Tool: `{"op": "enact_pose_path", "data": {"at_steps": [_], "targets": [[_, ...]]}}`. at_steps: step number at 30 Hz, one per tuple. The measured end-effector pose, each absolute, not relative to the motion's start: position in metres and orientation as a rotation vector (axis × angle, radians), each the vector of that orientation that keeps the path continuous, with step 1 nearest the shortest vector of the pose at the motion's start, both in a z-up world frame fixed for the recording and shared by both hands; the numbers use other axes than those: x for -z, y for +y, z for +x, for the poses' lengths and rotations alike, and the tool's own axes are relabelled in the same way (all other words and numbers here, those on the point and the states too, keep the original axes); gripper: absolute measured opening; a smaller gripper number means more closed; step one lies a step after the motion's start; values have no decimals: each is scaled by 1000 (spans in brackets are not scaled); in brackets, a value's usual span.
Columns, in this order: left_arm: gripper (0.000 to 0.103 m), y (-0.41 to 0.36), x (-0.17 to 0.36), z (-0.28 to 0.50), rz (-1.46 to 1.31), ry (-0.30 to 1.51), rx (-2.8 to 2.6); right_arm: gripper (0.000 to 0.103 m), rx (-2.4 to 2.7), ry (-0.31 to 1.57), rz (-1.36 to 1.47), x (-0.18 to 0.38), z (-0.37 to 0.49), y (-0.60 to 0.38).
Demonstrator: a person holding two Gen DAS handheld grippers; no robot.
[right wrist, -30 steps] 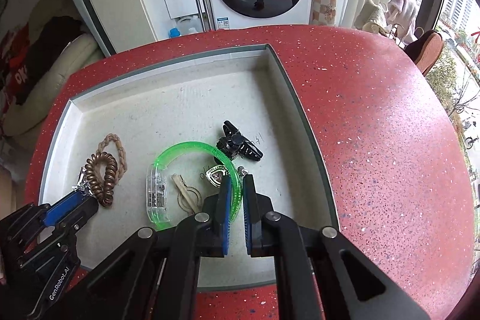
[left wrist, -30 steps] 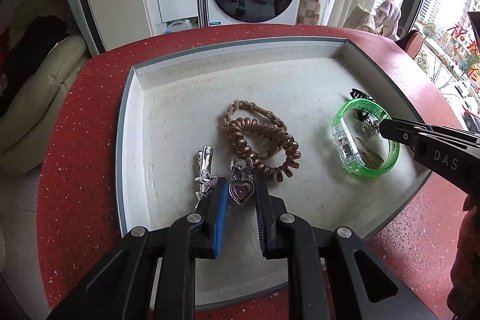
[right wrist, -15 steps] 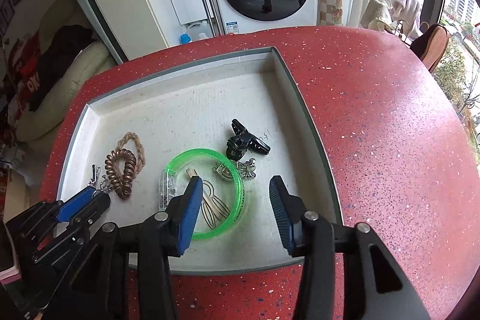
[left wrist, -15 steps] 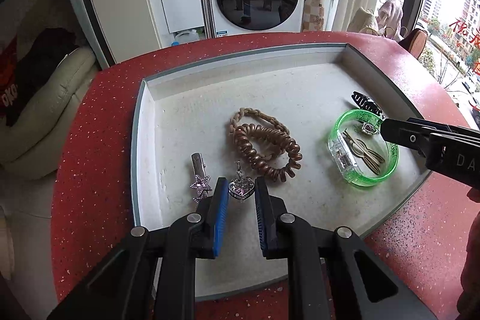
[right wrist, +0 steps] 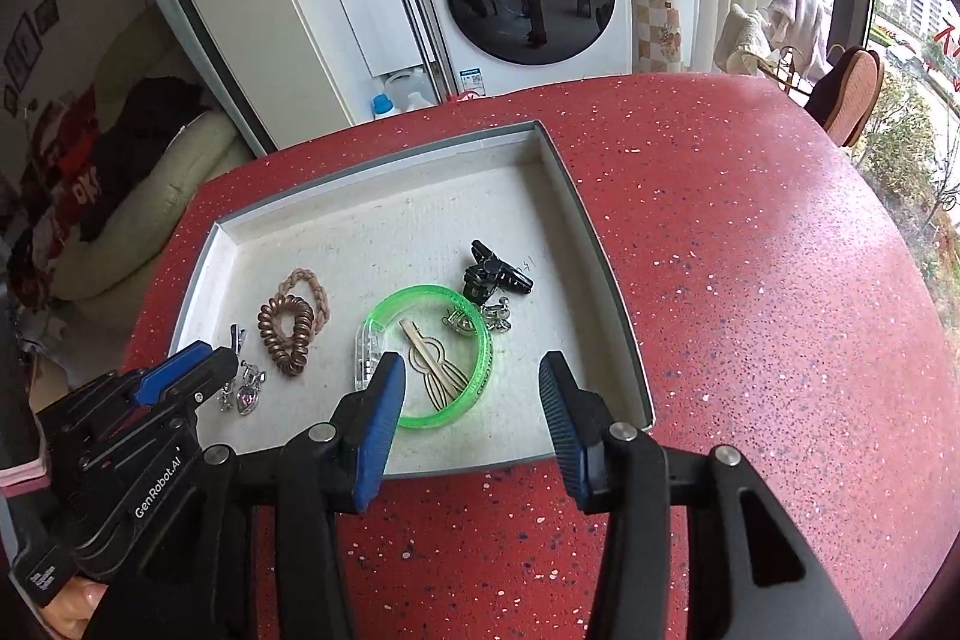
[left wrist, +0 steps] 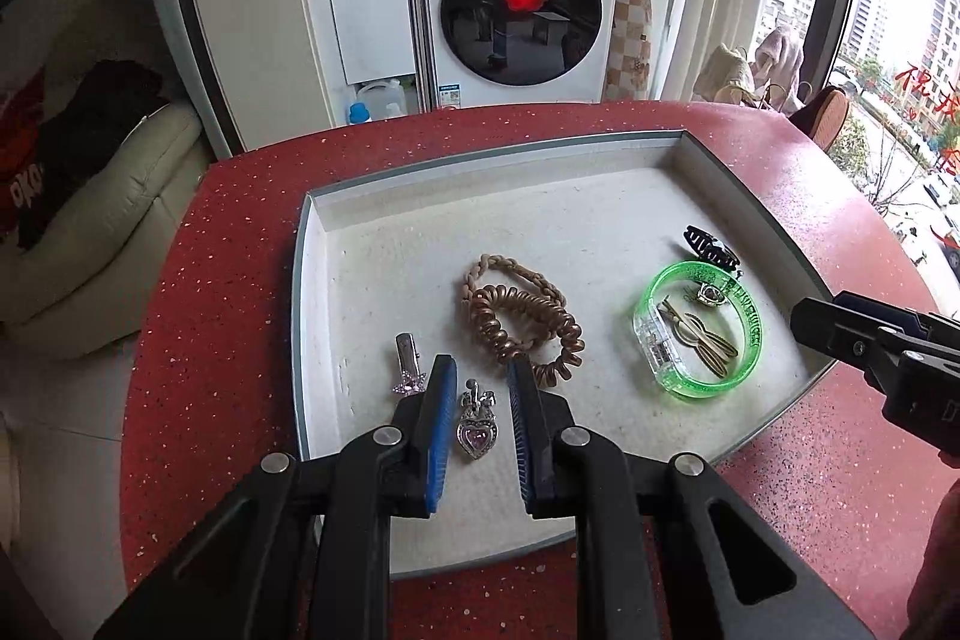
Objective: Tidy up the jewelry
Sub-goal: 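Carry both items into the white tray and open both tools to release, then withdraw both tools from the tray back over the table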
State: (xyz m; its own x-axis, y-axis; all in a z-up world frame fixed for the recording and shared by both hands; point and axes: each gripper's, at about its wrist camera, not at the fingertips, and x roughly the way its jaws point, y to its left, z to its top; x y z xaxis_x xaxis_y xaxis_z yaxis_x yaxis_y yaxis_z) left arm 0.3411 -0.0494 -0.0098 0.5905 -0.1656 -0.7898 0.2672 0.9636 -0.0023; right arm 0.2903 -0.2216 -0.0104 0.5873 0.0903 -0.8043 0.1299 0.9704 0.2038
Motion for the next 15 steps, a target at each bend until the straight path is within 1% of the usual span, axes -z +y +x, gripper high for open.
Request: {"op": "enact_pose_path", "data": {"at_steps": [3, 4, 5, 6, 7, 8, 11, 13, 14, 15], "targets": [[37, -47, 4, 334, 115, 895, 252, 51, 20, 945, 258, 9, 284, -222], [40, -46, 2, 331, 115, 890, 253, 51, 18, 945, 261, 8, 282, -223], [76, -45, -1, 328, 118, 883, 249, 52, 16, 944, 265, 8, 279, -223], [99, -43, -4, 325, 116, 870, 233, 52, 14, 942, 267, 7, 277, -223], [103, -40, -8, 320, 108, 836, 213, 53, 13, 939, 266, 6, 274, -223], [103, -37, -14, 315, 104, 802, 206, 54, 14, 935, 266, 4, 271, -222], [103, -32, -22, 308, 104, 806, 220, 58, 7, 923, 270, -2, 263, -220], [103, -27, -25, 301, 104, 800, 210, 67, -4, 918, 275, -6, 257, -218], [103, -24, -26, 297, 101, 795, 204, 69, -12, 913, 280, -8, 254, -217], [103, -21, -27, 293, 95, 793, 201, 74, -22, 908, 286, -11, 251, -216]]}}
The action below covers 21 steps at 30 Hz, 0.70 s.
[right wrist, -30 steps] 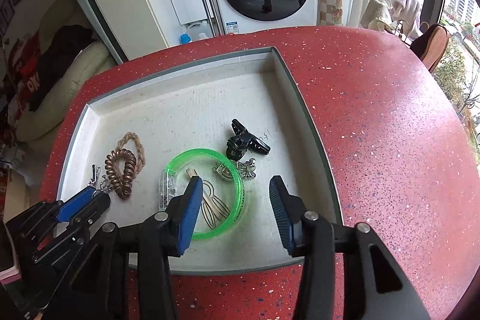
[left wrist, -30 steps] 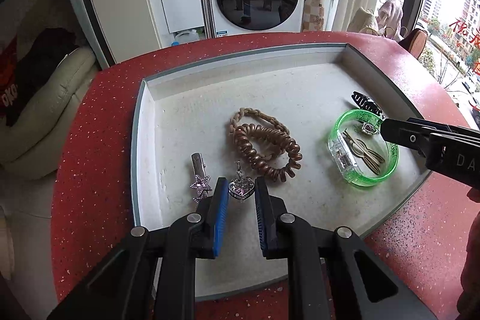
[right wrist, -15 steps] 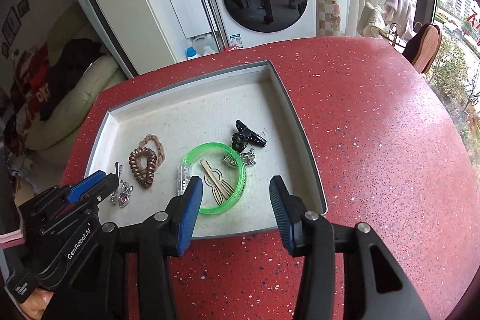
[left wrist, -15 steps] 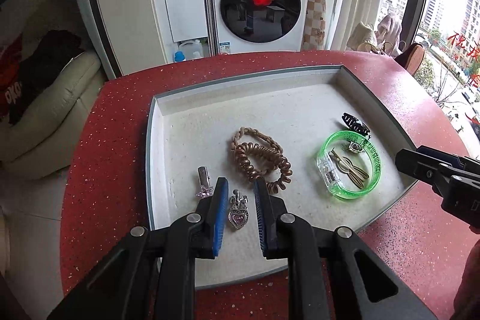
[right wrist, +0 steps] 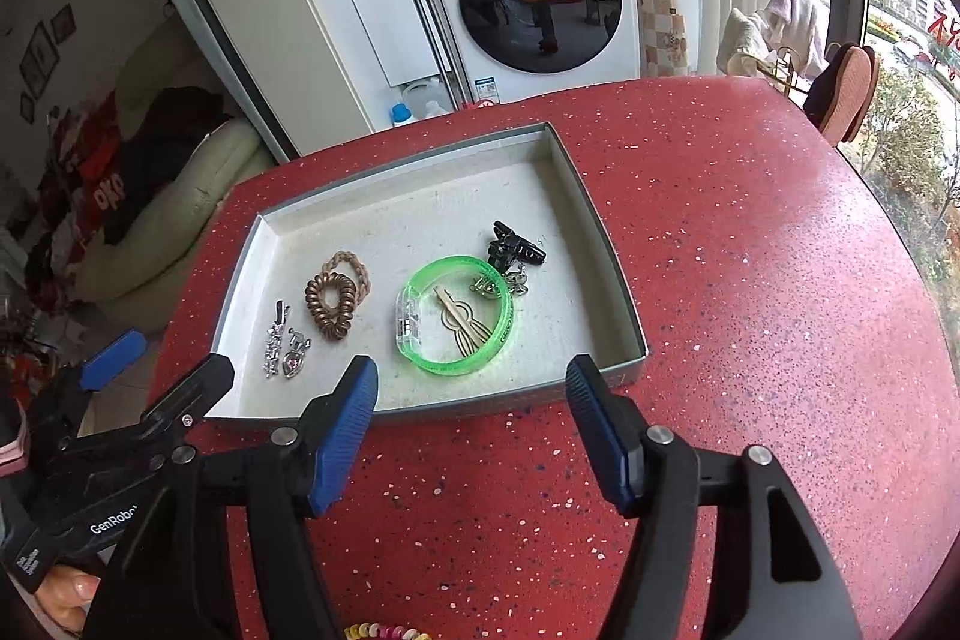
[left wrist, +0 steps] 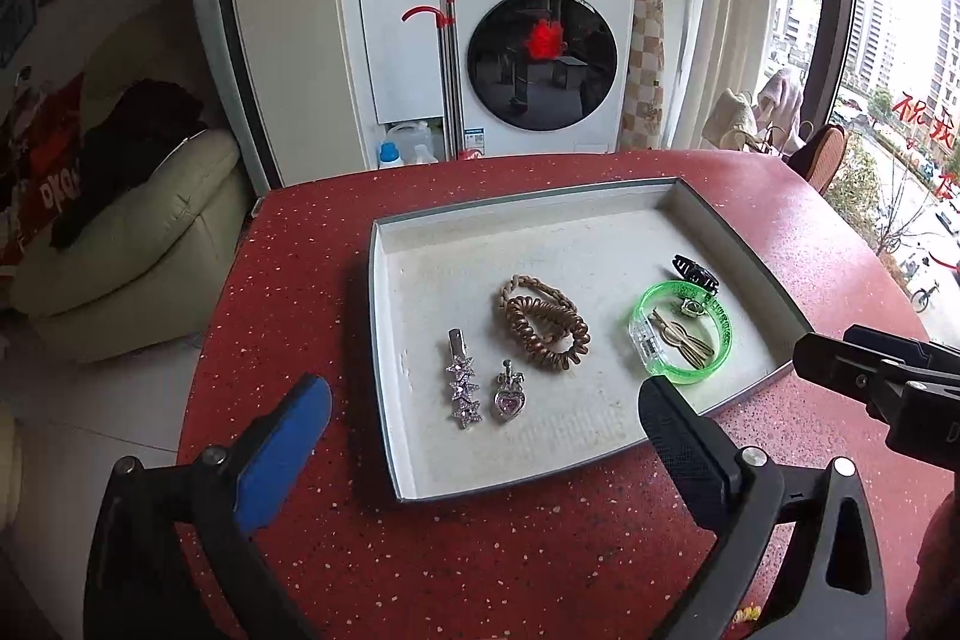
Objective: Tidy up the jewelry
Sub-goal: 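Withdraw both tools from the tray back over the table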
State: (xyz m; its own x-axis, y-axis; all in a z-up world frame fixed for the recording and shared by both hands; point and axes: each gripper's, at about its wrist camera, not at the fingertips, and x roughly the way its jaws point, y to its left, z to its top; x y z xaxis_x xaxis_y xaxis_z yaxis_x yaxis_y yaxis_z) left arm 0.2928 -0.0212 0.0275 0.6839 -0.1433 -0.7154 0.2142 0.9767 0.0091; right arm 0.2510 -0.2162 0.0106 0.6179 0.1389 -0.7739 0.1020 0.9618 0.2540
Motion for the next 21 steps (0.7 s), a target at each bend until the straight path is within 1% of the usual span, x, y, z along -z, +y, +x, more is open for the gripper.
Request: {"op": "enact_pose_path", "data": {"at_steps": [1, 3, 4, 6, 8, 9, 14, 21], "targets": [[103, -18, -27, 287, 85, 794, 199, 81, -33, 901, 293, -13, 246, -214], [103, -11, -28, 280, 66, 801, 201, 85, -46, 880, 299, -18, 237, -212], [103, -8, -28, 276, 59, 804, 204, 89, -51, 869, 300, -20, 232, -211], [103, -3, -28, 267, 56, 808, 207, 89, -61, 849, 308, -25, 222, -209], [103, 1, -29, 257, 58, 804, 210, 95, -58, 832, 304, -28, 211, -208], [103, 3, -30, 251, 57, 801, 211, 103, -57, 824, 299, -30, 206, -207], [103, 6, -30, 228, 53, 801, 254, 103, -63, 807, 279, -33, 180, -201], [103, -1, -16, 205, 55, 871, 323, 103, -65, 821, 275, -31, 143, -194]]}}
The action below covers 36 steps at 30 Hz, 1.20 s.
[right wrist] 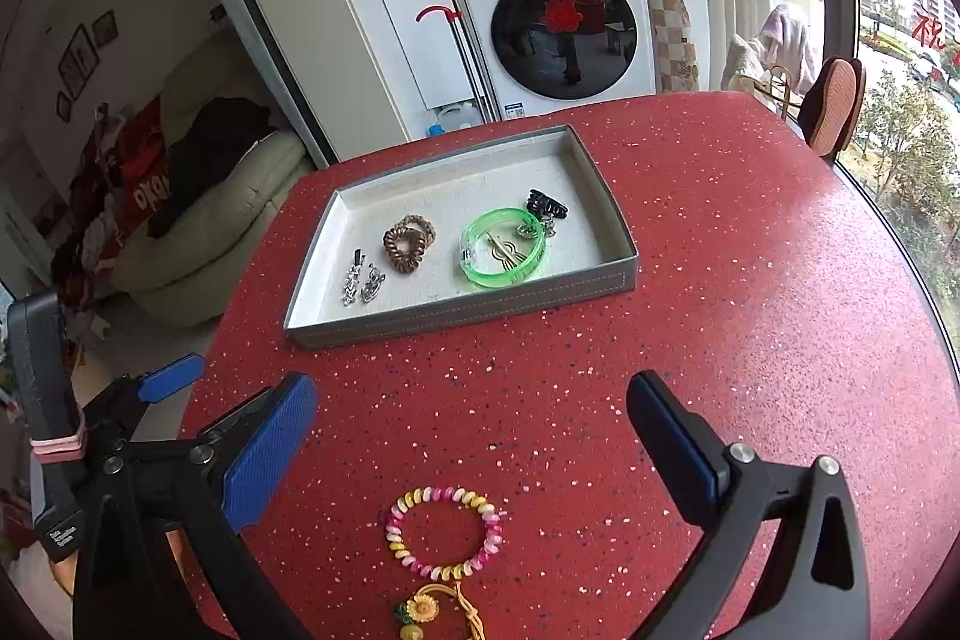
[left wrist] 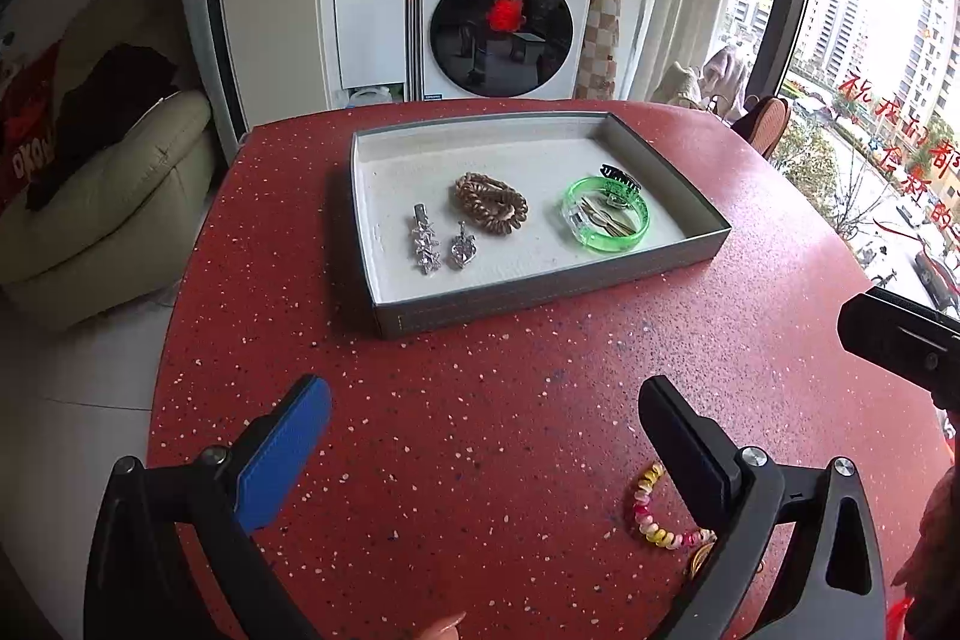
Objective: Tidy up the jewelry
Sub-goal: 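Withdraw both tools from the tray back over the table, then grasp the beaded bracelet with the left tool while the right tool grasps the sunflower cord tie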
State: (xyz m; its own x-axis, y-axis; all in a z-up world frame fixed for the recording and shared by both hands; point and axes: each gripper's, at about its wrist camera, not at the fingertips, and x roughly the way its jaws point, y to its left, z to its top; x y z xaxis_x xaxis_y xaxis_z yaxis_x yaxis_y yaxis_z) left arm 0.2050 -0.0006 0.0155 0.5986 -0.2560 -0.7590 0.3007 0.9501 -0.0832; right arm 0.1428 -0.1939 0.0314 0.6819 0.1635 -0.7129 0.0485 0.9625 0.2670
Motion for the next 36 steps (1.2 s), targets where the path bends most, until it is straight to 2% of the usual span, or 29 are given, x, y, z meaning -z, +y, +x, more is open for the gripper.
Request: {"op": "enact_pose_path", "data": {"at_steps": [24, 36], "targets": [[103, 0, 23, 171, 95, 971, 360, 103, -61, 941, 289, 15, 40, -176], [103, -46, 36, 169, 190, 991, 475, 102, -91, 988, 183, 38, 29, -148]]}}
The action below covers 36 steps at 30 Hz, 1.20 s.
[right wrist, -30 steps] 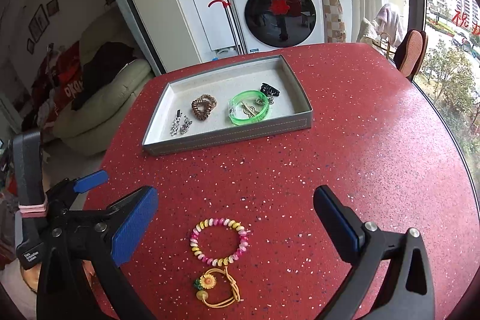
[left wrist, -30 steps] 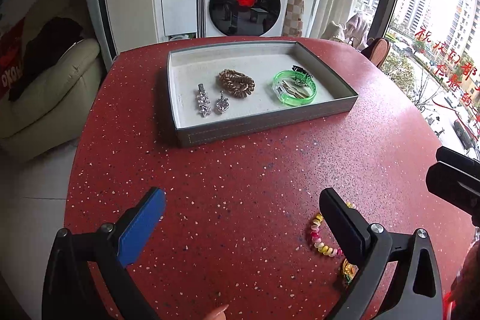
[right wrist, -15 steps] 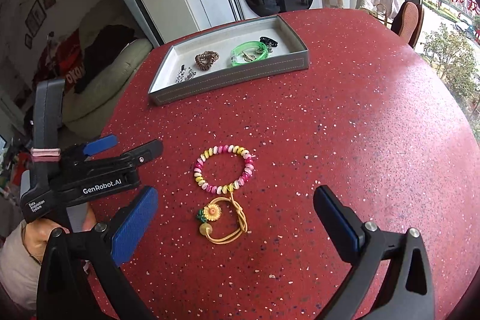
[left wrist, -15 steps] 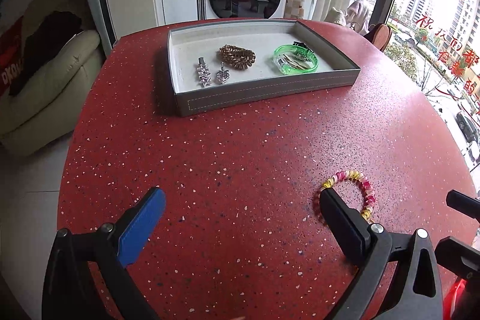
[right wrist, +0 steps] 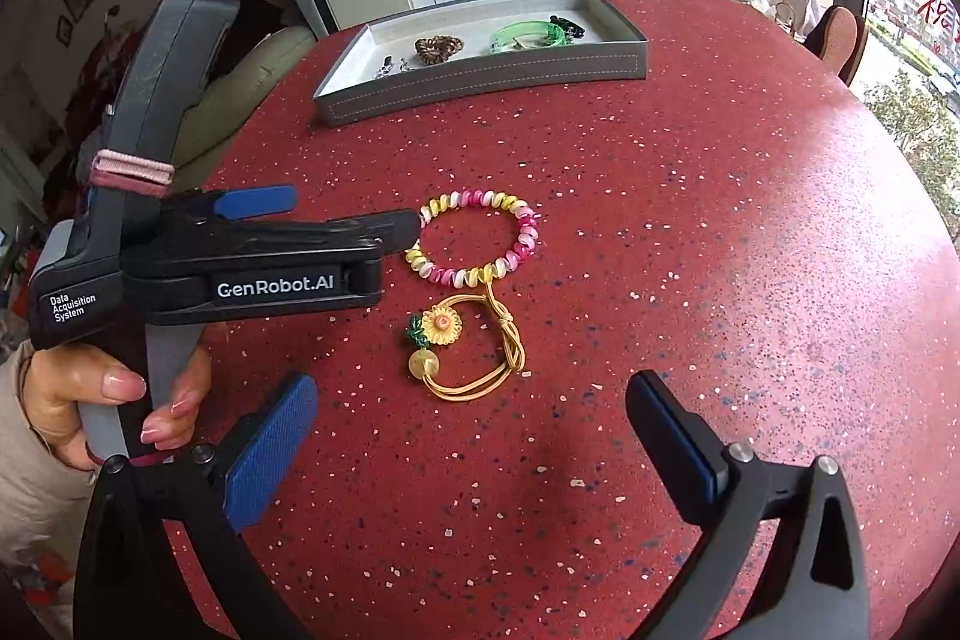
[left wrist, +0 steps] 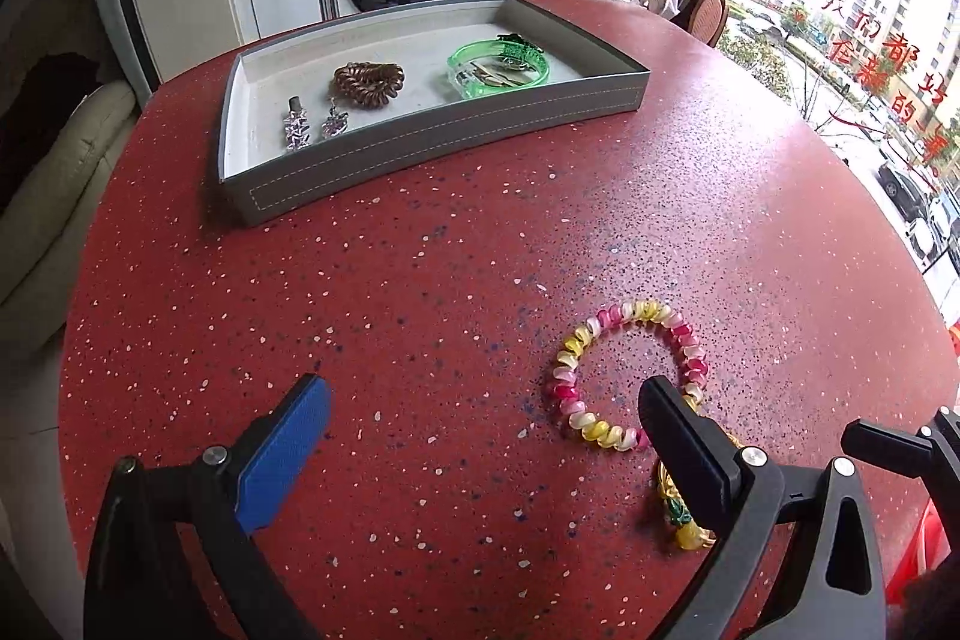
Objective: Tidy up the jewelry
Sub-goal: 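Grasp the beaded bracelet with the left tool while the right tool grasps the sunflower cord tie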
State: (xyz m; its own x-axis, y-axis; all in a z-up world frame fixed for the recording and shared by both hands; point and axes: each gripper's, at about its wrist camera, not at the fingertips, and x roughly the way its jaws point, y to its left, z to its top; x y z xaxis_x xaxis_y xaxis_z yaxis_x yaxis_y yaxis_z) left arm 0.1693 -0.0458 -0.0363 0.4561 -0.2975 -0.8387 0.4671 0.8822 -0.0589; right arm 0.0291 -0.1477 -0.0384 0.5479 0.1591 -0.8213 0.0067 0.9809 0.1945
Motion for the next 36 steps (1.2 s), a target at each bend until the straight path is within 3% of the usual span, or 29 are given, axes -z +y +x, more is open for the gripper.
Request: {"op": "enact_pose_path", "data": {"at_steps": [5, 8, 15, 17, 19, 21, 22, 23, 25, 27, 36], "targets": [[103, -61, 37, 177, 252, 972, 491, 93, -66, 982, 153, 45, 38, -141], [103, -67, 40, 181, 281, 975, 495, 82, -54, 975, 133, 49, 42, -135], [91, -73, 47, 178, 318, 980, 520, 60, -38, 965, 67, 60, 46, -121], [85, -73, 46, 177, 312, 983, 535, 53, -23, 957, 53, 60, 45, -120], [78, -74, 45, 176, 303, 988, 551, 35, -15, 953, 51, 59, 45, -120], [71, -75, 44, 174, 299, 995, 568, 24, -15, 953, 61, 58, 44, -123], [64, -76, 44, 172, 304, 991, 580, 20, -14, 955, 67, 59, 44, -125], [49, -77, 43, 170, 311, 983, 589, 17, -16, 958, 76, 58, 43, -126], [35, -80, 42, 167, 320, 981, 598, 16, -28, 963, 100, 58, 43, -130], [28, -80, 41, 168, 322, 981, 594, 16, -33, 967, 118, 57, 43, -135], [27, -61, 33, 167, 222, 975, 576, 16, -39, 940, 194, 39, 40, -153]]}}
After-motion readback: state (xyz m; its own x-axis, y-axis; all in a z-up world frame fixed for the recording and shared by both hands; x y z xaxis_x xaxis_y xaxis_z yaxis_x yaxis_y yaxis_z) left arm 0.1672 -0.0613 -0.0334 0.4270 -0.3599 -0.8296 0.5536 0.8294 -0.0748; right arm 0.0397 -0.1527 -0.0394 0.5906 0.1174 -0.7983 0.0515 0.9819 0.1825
